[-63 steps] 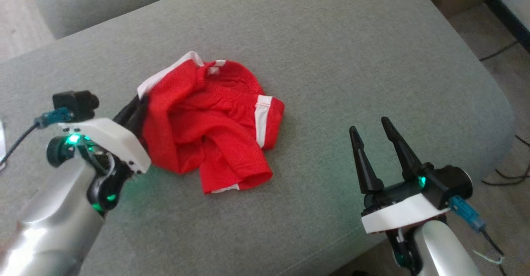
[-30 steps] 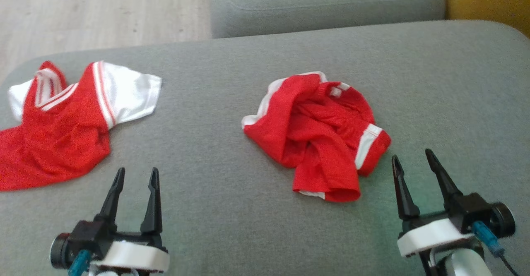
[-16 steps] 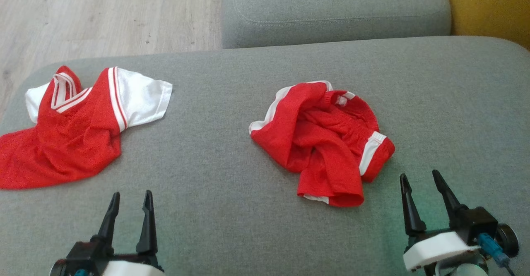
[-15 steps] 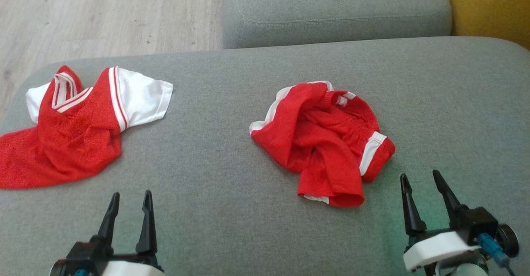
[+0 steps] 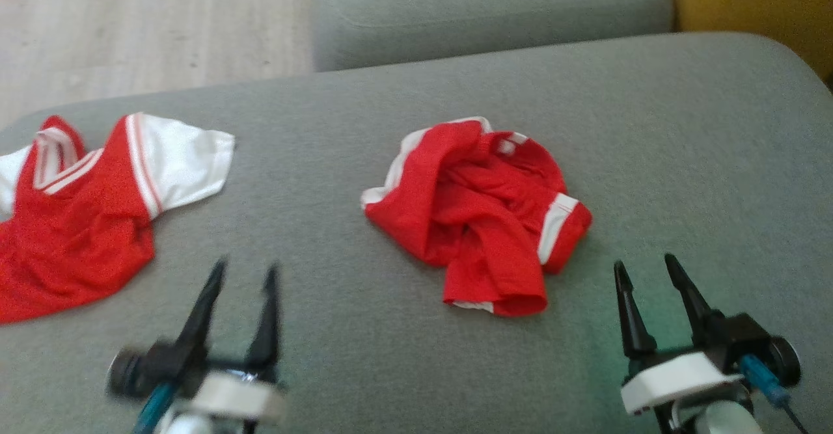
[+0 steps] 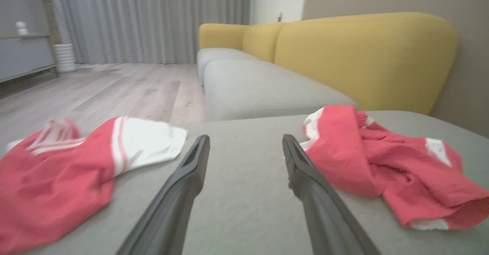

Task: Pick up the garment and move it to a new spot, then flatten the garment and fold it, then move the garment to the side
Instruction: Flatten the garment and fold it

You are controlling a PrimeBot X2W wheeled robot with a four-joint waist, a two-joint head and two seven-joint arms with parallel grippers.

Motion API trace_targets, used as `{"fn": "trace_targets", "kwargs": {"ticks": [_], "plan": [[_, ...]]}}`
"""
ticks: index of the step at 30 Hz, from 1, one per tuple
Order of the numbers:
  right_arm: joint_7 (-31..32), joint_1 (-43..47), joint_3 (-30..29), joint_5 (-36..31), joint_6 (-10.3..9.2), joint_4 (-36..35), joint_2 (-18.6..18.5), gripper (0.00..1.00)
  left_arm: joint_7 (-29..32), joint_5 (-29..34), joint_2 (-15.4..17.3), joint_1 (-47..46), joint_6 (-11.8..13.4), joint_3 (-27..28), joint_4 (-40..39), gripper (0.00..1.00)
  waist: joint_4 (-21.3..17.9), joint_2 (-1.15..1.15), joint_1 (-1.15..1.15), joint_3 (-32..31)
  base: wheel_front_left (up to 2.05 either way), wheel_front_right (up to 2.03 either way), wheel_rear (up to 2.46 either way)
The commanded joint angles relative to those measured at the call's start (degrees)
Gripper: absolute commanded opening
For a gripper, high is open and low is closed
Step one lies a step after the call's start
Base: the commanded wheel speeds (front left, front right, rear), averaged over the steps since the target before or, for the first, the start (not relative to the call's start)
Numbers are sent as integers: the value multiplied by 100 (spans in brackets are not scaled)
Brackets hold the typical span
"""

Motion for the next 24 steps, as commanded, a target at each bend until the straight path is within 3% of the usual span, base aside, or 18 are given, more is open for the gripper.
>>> {"fn": "trace_targets", "kwargs": {"ticks": [1, 5, 11, 16, 17, 24], "plan": [[-54, -301, 170, 35, 44, -226, -24, 100, -54, 64, -29, -609, -49, 45, -255, 100, -185, 0, 0, 139, 0, 0, 0], [-54, -479, 340, 122, 44, -351, -24, 100, 83, 201, -123, -1607, -112, -772, -270, 100, -563, 0, 0, 468, 0, 0, 0], [-54, -803, 713, 385, 44, -627, -24, 100, 1151, 140, -17, -3369, -131, -2497, 306, 100, -1224, 0, 0, 1127, 0, 0, 0], [-54, -878, 980, 482, 44, -759, -24, 100, 2008, -496, 162, -4548, -133, -3639, 991, 100, -1705, 0, 0, 1410, 0, 0, 0], [-54, -896, 1065, 495, 44, -789, -24, 100, 2283, -772, 281, -4874, -133, -4068, 1222, 100, -1882, 0, 0, 1464, 0, 0, 0], [-54, -907, 1251, 545, 44, -941, -24, 100, 2650, -1569, 561, -5586, -133, -4871, 1909, 100, -2249, 0, 0, 1606, 0, 0, 0]]}}
